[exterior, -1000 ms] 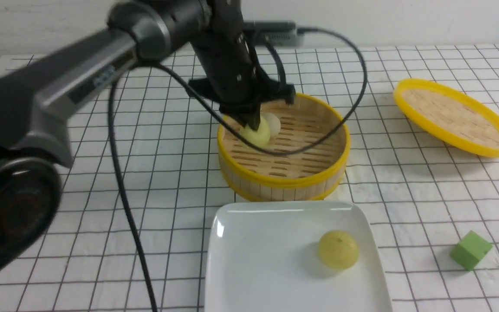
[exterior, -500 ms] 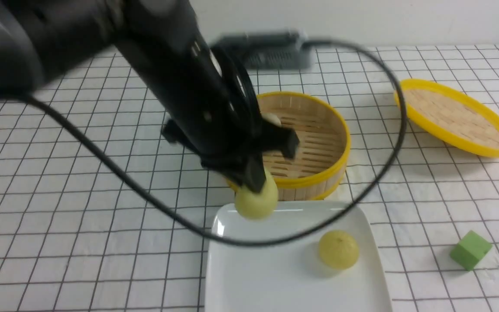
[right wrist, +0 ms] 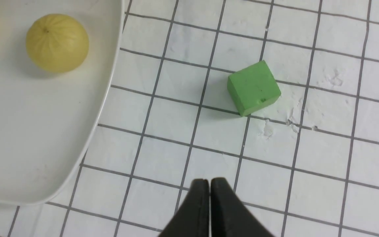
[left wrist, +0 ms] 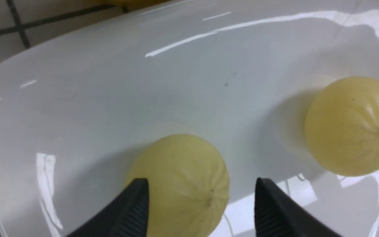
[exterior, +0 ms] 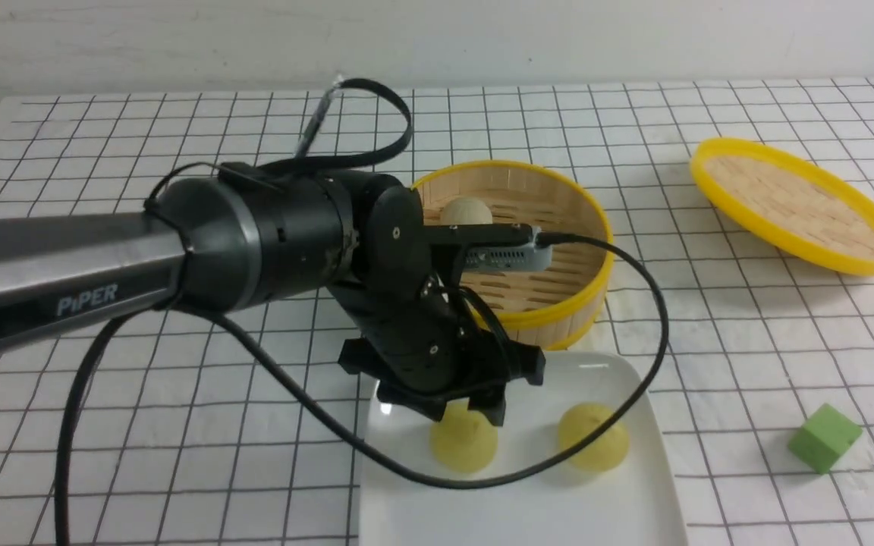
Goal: Put the steamed buns into the plate on the white-black tablecloth.
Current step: 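Carry the bun from the bamboo steamer to the plate with the left gripper, then reach into the bamboo steamer and grasp a bun with the left gripper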
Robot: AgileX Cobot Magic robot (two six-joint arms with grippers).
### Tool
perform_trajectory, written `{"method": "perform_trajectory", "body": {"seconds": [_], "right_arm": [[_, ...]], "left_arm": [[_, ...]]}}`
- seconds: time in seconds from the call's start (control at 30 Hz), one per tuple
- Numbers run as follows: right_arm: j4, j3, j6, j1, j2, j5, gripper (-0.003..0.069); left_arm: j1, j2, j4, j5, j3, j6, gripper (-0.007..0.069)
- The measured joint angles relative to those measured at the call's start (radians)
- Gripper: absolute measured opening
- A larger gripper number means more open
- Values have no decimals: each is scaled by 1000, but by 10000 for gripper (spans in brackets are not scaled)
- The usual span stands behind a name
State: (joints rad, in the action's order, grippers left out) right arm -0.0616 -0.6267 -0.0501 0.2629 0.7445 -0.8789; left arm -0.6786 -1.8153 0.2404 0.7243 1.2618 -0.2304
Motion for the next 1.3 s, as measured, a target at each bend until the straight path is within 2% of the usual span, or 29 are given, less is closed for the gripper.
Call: {"method": "perform_trajectory", "body": {"seconds": [0.07,0.17,0.23,0.27,0.37,0.47,0.57,0.7,0.77,0.8,0.87,0.9,1.0,1.07,1.17,1.23,1.3], "right_arm": [[0,0,0,0,0,0,28],[0,0,0,0,0,1,33],[0,0,0,0,0,4,35],[0,0,0,0,0,9,36],[0,0,0,0,0,11,39],[0,0,0,0,-1,11,41],[0,0,0,0,-1,11,44],[0,0,0,0,-1,11,48],[0,0,0,0,-1,11,51],[0,0,0,0,-1,11,51],[0,0,0,0,-1,11,55],[0,0,0,0,-1,11,55],[0,0,0,0,-1,13,59],[0,0,0,0,-1,17,62],[0,0,0,0,-1,24,64],[0,0,0,0,-1,27,69],[0,0,0,0,-1,29,71]], "left_arm": [[0,0,-11,24,45,-1,503],[0,0,-36,50,135,-15,487],[0,-5,-75,78,220,-36,421],[3,-23,-113,124,320,-55,307],[26,-93,-164,218,498,-74,92],[72,-191,-168,301,659,-91,15],[117,-281,-164,352,782,-100,19],[154,-389,-163,377,923,-104,99],[159,-450,-172,375,995,-96,204],[159,-454,-172,375,999,-96,213],[158,-507,-187,361,1037,-86,334],[158,-510,-187,356,1038,-85,342],[158,-559,-220,296,1043,-82,442],[158,-582,-251,252,1044,-82,472],[158,-605,-273,227,1044,-82,458],[158,-618,-279,232,1044,-82,358],[158,-617,-273,250,1046,-82,211]]}}
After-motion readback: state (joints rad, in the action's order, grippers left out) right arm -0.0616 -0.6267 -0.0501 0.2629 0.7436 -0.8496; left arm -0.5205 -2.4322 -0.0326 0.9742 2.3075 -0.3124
